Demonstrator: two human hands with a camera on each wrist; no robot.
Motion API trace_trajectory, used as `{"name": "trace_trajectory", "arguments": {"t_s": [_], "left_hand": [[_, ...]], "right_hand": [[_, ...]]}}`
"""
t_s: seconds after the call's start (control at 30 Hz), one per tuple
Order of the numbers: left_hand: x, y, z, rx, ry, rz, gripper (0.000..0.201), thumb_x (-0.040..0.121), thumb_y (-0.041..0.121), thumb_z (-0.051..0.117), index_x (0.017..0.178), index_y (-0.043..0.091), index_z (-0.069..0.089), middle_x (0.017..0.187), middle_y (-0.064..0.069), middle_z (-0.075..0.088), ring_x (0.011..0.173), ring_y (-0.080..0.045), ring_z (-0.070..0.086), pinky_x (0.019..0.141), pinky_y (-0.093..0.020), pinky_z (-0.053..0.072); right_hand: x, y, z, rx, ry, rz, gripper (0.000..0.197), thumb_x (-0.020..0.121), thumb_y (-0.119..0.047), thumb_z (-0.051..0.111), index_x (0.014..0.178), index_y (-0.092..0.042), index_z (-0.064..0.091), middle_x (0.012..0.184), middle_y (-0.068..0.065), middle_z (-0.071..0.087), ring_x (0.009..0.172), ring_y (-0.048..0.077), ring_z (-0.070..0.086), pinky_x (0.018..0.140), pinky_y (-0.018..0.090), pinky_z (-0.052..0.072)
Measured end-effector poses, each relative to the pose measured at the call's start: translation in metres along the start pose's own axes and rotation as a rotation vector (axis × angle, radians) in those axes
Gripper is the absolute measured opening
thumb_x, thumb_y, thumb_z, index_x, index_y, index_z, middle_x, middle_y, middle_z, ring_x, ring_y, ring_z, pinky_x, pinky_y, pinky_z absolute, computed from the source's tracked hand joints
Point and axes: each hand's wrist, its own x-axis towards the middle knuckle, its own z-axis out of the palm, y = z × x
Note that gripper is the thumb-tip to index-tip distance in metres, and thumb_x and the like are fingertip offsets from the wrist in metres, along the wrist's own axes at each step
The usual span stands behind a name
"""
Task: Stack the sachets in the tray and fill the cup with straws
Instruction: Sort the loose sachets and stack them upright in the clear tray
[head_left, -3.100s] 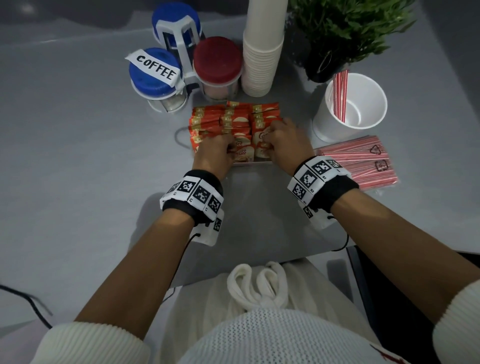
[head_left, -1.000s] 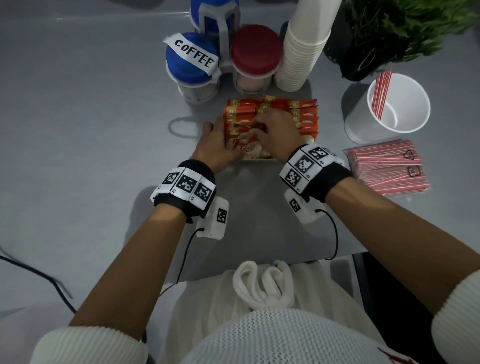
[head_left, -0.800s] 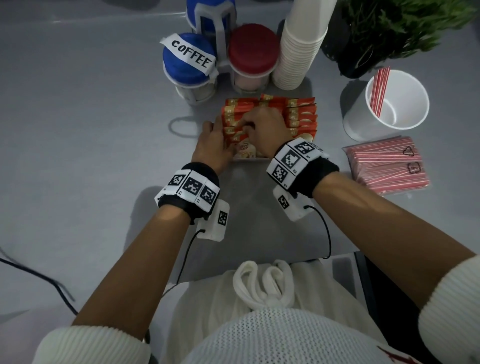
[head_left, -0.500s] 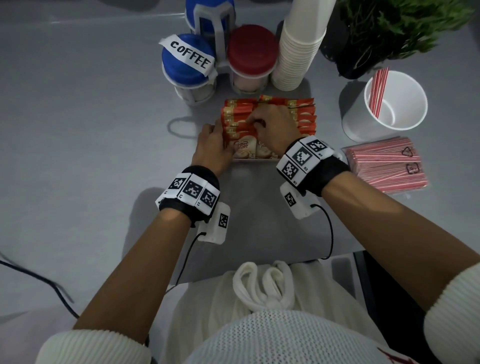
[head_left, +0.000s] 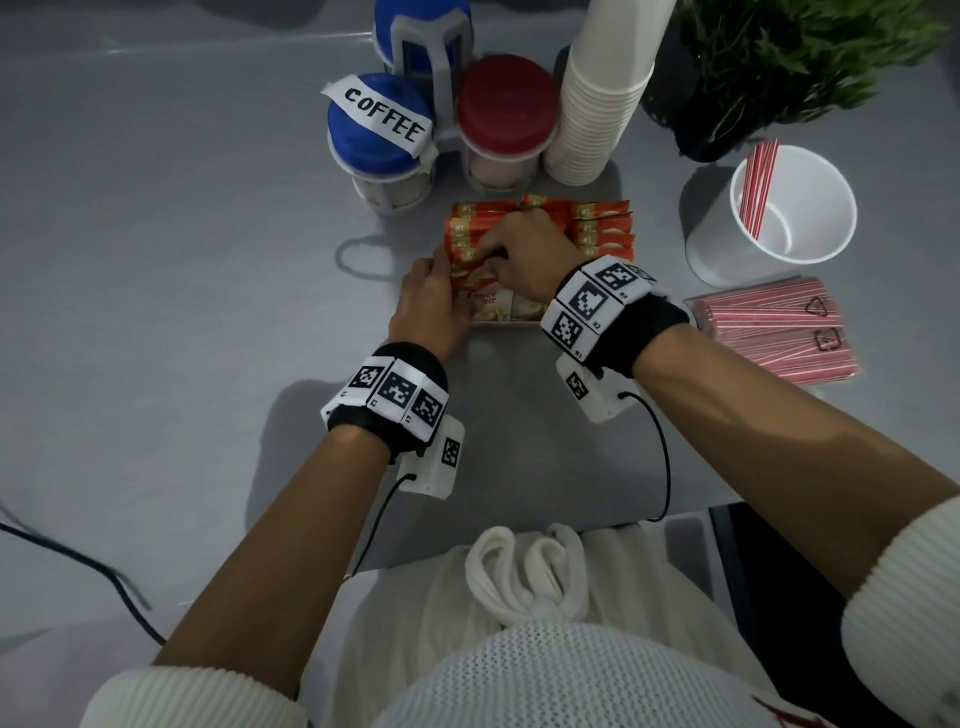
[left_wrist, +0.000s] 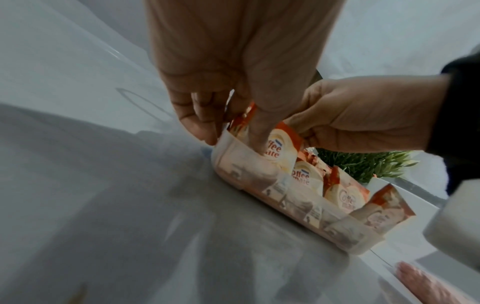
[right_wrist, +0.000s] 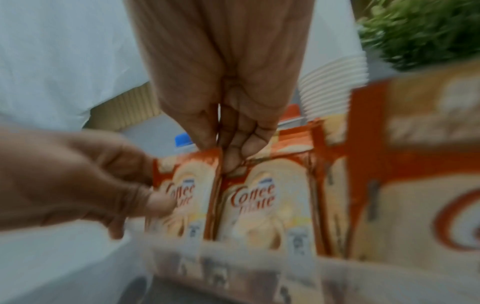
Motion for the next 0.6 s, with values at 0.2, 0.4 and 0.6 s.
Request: {"name": "trace_trajectory", "arguments": {"t_s": [0.2,0.4,0.6], "left_hand": [[-0.003,0.005,-0.005,-0.044,0.041,0.046,0.078,0.083,0.016,0.061,0.147,0.012,0.017,0.138,-0.018,0.035,0.129,-0.032,0.035,0.104,-0.042,0.036],[-0.009,0.025,-0.016,0.229,0.069,0.221,0.077,0.083,0.028,0.062,0.147,0.028,0.019,0.150,-0.011,0.019,0.138,-0.029,0.019,0.109,-0.046,0.022],[-0.007,0.025,-0.003,0.413,0.008,0.337,0.052,0.092,0.021,0.047,0.143,0.028,0.034,0.156,-0.004,0.015,0.145,-0.023,0.011,0.113,-0.043,0.014]], "right_hand": [[-0.027,0.031,-0.034,0.174,0.287,0.079,0.025,0.089,-0.007,0.051,0.107,-0.008,0.069,0.108,0.009,0.069,0.096,0.013,0.060,0.079,0.009,0.033],[-0.059,0.060,-0.035,0.065,0.191,0.116,0.018,0.083,-0.017,0.063,0.096,-0.008,0.071,0.099,0.009,0.070,0.088,0.016,0.059,0.077,0.014,0.032],[-0.071,0.061,-0.020,0.059,0.173,0.140,0.038,0.074,-0.022,0.074,0.108,-0.006,0.065,0.115,0.013,0.059,0.105,0.025,0.055,0.084,0.023,0.036]]}}
